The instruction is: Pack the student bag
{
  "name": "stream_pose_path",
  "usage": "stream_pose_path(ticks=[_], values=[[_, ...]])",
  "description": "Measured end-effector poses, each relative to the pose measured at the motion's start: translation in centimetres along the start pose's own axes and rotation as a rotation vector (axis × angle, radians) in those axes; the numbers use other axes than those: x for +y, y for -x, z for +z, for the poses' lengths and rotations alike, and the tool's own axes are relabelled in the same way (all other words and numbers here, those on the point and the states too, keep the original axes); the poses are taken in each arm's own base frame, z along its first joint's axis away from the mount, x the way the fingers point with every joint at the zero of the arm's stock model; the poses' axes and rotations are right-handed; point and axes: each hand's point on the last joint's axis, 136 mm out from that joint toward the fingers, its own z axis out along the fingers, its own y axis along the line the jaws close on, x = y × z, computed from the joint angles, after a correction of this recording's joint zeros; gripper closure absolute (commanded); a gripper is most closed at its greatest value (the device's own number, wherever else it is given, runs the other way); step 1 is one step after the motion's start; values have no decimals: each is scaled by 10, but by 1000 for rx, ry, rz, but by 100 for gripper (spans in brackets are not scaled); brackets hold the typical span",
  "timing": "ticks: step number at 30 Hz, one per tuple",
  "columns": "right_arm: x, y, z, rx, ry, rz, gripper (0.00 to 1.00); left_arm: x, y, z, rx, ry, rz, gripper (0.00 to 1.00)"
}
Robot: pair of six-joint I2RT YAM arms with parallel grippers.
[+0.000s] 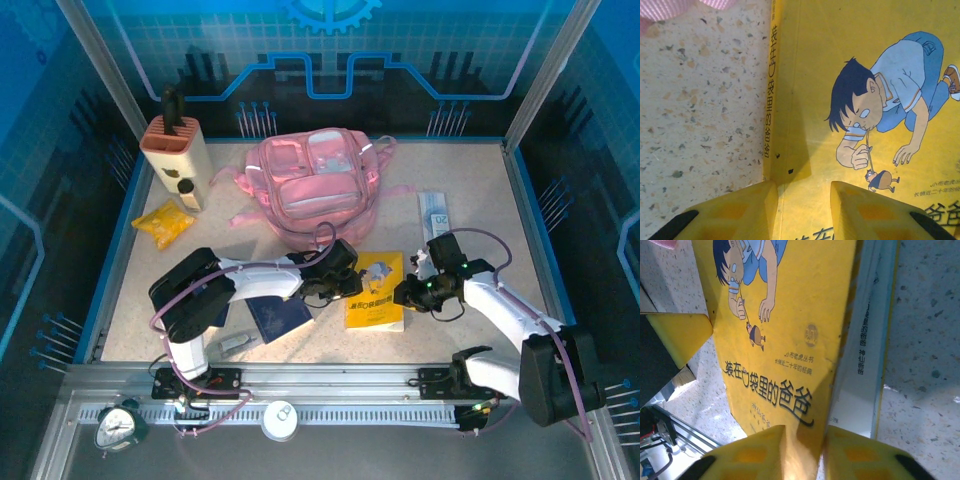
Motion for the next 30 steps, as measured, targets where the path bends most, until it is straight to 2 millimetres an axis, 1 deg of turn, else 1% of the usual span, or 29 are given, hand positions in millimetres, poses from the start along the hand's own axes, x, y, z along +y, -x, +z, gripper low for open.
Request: stream_pose_path(ticks=[4, 8, 12, 15, 20, 23, 27, 30], values=[[3, 0, -3, -6, 16, 7, 93, 0, 0, 0, 1, 1, 0, 64], [6, 0, -6, -16, 35, 17, 100, -2, 1, 0, -1, -3, 0, 59], [11, 1, -11, -30, 60, 23, 100, -3, 3, -2, -2, -8, -4, 54], [16, 3, -15, -47, 87, 31, 100, -1, 7, -8, -12, -16, -14, 50], [26, 5, -23, -65, 146, 42, 100, 9, 15, -33, -40, -50, -70, 41], [35, 6, -28, -74, 191, 42, 100, 13, 15, -45, -57, -89, -115, 36], [42, 8, -35, -82, 227, 41, 100, 18, 12, -46, -58, -107, -159, 29], [48, 12, -40, -90, 279, 54, 100, 17, 14, -42, -54, -150, -203, 27]])
